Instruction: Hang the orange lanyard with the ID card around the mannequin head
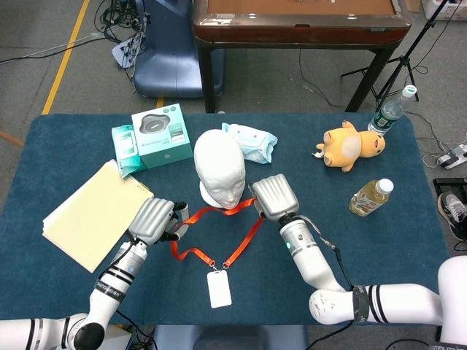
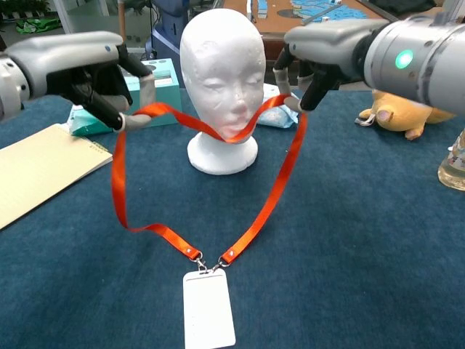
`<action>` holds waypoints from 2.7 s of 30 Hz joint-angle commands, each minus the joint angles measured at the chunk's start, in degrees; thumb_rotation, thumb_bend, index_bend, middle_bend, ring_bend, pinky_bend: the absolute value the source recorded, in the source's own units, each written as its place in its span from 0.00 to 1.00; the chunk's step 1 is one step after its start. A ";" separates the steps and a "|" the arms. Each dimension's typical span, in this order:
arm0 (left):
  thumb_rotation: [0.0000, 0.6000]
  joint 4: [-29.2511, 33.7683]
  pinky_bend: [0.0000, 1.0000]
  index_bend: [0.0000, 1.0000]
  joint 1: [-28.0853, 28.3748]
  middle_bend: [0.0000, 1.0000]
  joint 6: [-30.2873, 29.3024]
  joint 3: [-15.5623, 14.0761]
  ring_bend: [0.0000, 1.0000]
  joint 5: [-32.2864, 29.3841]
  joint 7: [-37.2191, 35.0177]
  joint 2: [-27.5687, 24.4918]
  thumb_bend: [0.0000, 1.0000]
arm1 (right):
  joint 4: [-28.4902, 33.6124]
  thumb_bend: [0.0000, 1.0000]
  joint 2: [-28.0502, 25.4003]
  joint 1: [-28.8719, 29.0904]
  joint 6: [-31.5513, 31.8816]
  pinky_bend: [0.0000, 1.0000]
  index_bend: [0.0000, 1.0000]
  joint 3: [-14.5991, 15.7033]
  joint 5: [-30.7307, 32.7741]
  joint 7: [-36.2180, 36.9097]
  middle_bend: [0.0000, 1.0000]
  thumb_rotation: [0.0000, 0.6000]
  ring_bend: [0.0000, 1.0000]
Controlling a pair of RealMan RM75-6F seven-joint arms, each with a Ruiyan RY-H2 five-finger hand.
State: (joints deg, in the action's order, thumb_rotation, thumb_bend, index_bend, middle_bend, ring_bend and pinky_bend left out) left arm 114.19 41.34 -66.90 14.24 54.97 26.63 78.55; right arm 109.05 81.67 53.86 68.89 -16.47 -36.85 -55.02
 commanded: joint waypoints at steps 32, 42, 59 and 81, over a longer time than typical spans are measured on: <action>1.00 2.32 1.00 0.62 15.99 1.00 -4.85 14.06 1.00 -19.96 10.27 -4.60 0.36 | 8.14 0.45 -15.44 2.41 3.08 0.82 0.53 -7.54 8.42 10.09 0.94 1.00 0.81; 1.00 -3.50 1.00 0.62 18.58 1.00 -2.83 14.57 1.00 -24.09 9.74 -5.79 0.36 | 3.87 0.45 -13.43 6.60 4.76 0.82 0.53 -9.15 14.26 8.62 0.94 1.00 0.81; 1.00 -17.95 1.00 0.62 25.13 1.00 1.68 13.80 1.00 -30.71 10.68 -1.73 0.36 | -8.27 0.45 -6.37 13.39 5.74 0.82 0.53 -10.33 22.34 5.22 0.93 1.00 0.81; 1.00 -35.41 1.00 0.62 30.48 1.00 6.63 11.03 1.00 -34.21 13.30 5.35 0.36 | -23.26 0.45 1.97 18.10 3.12 0.82 0.53 -10.55 28.06 0.50 0.92 1.00 0.80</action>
State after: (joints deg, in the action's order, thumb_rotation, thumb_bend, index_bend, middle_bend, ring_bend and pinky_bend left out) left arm 79.43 71.53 -60.55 25.40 20.97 39.75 83.48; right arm 86.37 83.13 71.70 72.27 -27.08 -9.16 -54.12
